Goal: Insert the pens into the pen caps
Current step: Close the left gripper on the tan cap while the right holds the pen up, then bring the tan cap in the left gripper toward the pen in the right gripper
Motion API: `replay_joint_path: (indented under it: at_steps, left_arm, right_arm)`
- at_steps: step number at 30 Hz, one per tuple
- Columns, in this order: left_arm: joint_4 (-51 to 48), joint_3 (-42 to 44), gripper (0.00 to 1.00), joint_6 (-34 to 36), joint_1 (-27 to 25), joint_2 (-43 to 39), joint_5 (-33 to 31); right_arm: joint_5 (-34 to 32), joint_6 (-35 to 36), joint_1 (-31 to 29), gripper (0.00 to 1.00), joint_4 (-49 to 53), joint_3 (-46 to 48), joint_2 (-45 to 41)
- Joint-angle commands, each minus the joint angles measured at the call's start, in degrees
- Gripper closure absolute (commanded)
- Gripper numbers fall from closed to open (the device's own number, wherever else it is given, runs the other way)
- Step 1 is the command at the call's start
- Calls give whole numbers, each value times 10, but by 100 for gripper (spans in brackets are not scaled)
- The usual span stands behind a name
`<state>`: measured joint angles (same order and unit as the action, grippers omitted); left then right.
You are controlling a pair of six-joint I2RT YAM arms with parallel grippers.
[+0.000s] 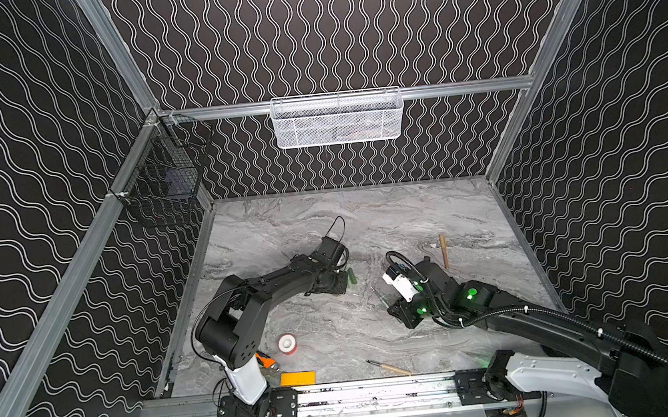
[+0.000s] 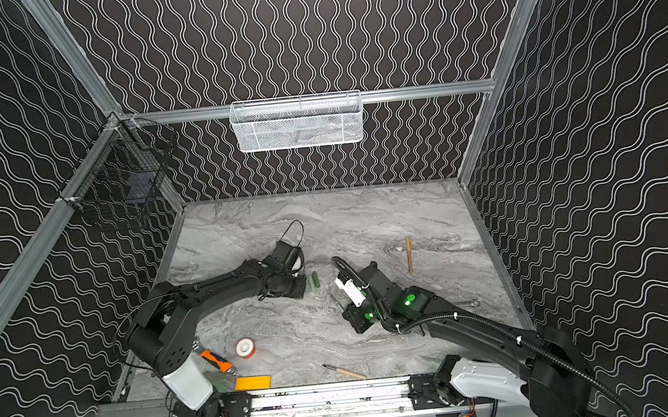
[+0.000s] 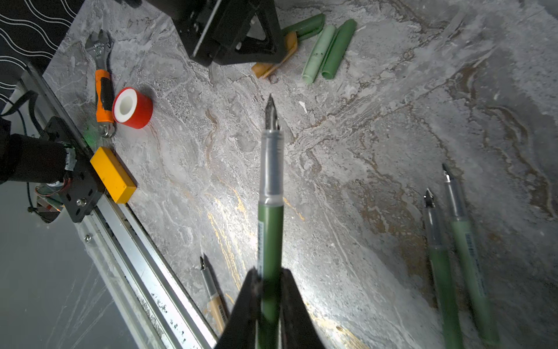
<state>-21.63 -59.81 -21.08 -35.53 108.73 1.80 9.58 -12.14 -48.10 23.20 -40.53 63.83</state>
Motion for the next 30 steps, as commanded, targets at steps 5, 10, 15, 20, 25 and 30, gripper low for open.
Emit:
replay_joint_path:
  at_steps: [5, 10, 15, 20, 25, 30]
  left_arm:
    - [16, 20, 94, -18, 20, -58, 51]
    - [44, 59, 98, -42, 59, -132, 112]
    - [88, 108, 100, -70, 108, -219, 176]
    - [107, 142, 100, -88, 155, -278, 230]
    - [143, 192, 100, -110, 205, -328, 277]
    - [181, 242, 100, -136, 260, -376, 317]
  right_arm:
    - [42, 5, -1, 84, -61, 7, 21]
    - [83, -4, -2, 84, -127, 21, 43]
    - [109, -23, -14, 84, -207, 30, 68]
    - [121, -42, -44, 84, -267, 8, 122]
    - [113, -66, -77, 84, -320, -37, 193]
    - [110, -103, -89, 84, -391, -46, 232]
